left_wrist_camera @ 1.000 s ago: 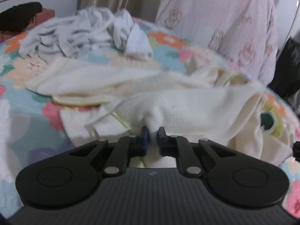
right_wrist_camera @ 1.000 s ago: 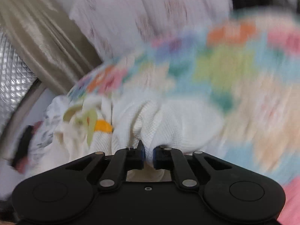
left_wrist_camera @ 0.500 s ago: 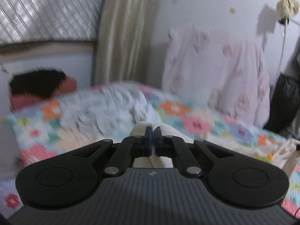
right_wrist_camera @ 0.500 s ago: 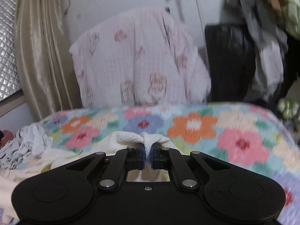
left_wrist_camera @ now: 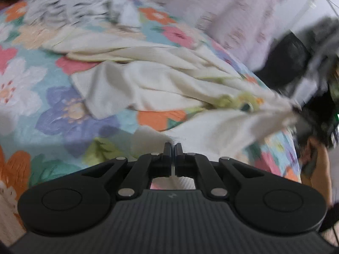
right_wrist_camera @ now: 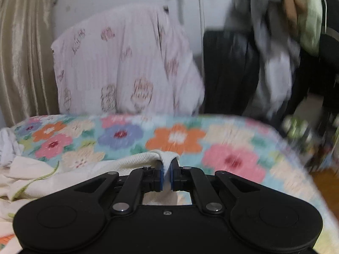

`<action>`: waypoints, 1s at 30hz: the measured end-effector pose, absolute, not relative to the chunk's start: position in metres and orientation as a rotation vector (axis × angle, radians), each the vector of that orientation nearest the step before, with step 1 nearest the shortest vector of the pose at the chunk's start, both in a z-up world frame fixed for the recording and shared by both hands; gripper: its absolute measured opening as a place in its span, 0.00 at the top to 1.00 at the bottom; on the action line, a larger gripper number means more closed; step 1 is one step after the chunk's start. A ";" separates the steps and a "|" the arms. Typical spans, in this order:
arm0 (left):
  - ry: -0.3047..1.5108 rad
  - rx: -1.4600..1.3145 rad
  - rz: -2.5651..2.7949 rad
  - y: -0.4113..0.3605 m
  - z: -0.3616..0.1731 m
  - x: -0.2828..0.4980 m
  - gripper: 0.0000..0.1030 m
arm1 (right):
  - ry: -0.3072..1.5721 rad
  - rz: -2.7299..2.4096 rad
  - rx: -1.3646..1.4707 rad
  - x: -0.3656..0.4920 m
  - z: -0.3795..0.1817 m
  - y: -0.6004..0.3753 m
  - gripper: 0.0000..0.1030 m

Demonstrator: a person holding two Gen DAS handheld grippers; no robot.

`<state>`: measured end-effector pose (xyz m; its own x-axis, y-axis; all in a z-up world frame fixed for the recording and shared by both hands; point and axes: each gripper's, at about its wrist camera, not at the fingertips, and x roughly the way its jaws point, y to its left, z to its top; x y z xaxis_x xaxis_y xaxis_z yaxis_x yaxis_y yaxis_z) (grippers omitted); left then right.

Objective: Fold clothes

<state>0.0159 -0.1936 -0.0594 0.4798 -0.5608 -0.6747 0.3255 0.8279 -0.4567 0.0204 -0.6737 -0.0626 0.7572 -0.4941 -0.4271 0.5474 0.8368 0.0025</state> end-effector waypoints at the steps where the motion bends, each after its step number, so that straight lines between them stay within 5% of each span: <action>1: 0.921 -0.250 -0.567 -0.198 -0.057 0.013 0.98 | 0.430 -0.590 0.088 0.021 -0.062 -0.670 0.95; 8: 0.935 0.013 -0.562 -0.223 -0.062 0.001 0.97 | 0.633 -0.719 0.050 0.054 -0.123 -0.690 0.95; 14: 0.904 -0.038 -0.524 -0.195 -0.054 0.008 0.95 | 0.651 -0.728 0.190 0.055 -0.129 -0.700 0.95; 17: 0.864 -0.056 -0.448 -0.175 -0.051 0.022 0.87 | 0.627 -0.689 0.319 0.041 -0.122 -0.710 0.94; 19: 0.842 -0.041 -0.428 -0.172 -0.057 0.036 0.66 | 0.612 -0.657 0.417 0.030 -0.117 -0.717 0.94; 21: 0.834 -0.014 -0.410 -0.178 -0.069 0.049 0.56 | 0.596 -0.625 0.513 0.020 -0.113 -0.725 0.94; 26: 0.836 0.041 -0.445 -0.214 -0.118 0.087 0.44 | 0.543 -0.524 0.586 0.007 -0.104 -0.729 0.94; 27: 0.862 0.054 -0.450 -0.221 -0.129 0.097 0.46 | 0.539 -0.504 0.587 0.007 -0.103 -0.729 0.94; 30: 0.902 0.062 -0.404 -0.230 -0.142 0.129 0.96 | 0.597 -0.373 0.584 0.014 -0.108 -0.727 0.92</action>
